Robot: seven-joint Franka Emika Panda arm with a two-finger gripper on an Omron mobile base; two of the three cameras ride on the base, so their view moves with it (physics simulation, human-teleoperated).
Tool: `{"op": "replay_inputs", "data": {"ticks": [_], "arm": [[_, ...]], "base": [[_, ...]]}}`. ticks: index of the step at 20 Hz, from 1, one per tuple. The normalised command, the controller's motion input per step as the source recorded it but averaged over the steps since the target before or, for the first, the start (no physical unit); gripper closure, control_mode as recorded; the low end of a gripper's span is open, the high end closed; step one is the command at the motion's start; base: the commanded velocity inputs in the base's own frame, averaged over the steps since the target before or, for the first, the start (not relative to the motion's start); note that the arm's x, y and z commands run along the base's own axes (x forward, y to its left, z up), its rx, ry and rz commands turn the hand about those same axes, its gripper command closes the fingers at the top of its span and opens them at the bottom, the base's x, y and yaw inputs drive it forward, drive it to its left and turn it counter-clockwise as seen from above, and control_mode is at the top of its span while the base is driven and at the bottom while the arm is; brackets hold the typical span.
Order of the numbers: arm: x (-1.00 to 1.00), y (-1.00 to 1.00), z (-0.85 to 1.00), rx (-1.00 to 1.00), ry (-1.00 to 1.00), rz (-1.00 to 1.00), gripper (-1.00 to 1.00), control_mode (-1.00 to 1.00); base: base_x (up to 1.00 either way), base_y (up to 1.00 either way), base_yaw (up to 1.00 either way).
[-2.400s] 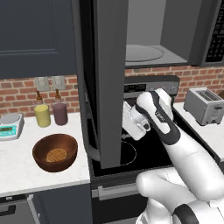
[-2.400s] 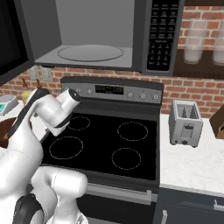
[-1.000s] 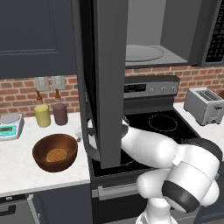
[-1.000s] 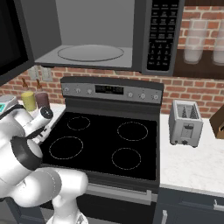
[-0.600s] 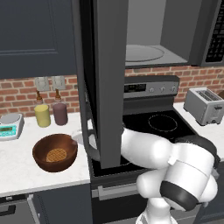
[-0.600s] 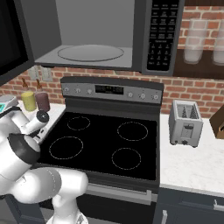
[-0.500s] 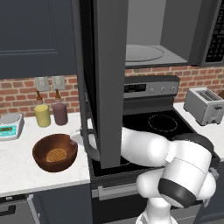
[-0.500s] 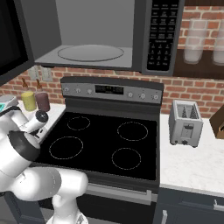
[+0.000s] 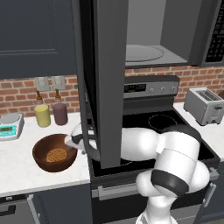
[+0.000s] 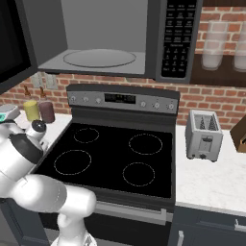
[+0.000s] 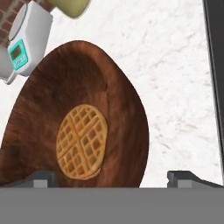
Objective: Open the microwave, place the bowl with waffle inside the microwave, then close the microwave door and turn it on.
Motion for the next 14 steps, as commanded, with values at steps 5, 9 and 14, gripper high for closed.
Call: {"op": "replay_inputs", "data": {"ticks": [5,9,14], "arm": [[0.0,0.19,-0.09,-0.2,0.0,0.0,-1.0,-1.0],[0.0,0.25,-0.01,-0.15,0.0,0.0,-1.0,-1.0],[0.03,0.23,-0.03,-0.11,0.0,0.0,1.0,-1.0]], "base": [[0.0,0.0,0.0],[0.0,0.0,0.0],[0.0,0.0,0.0]]}}
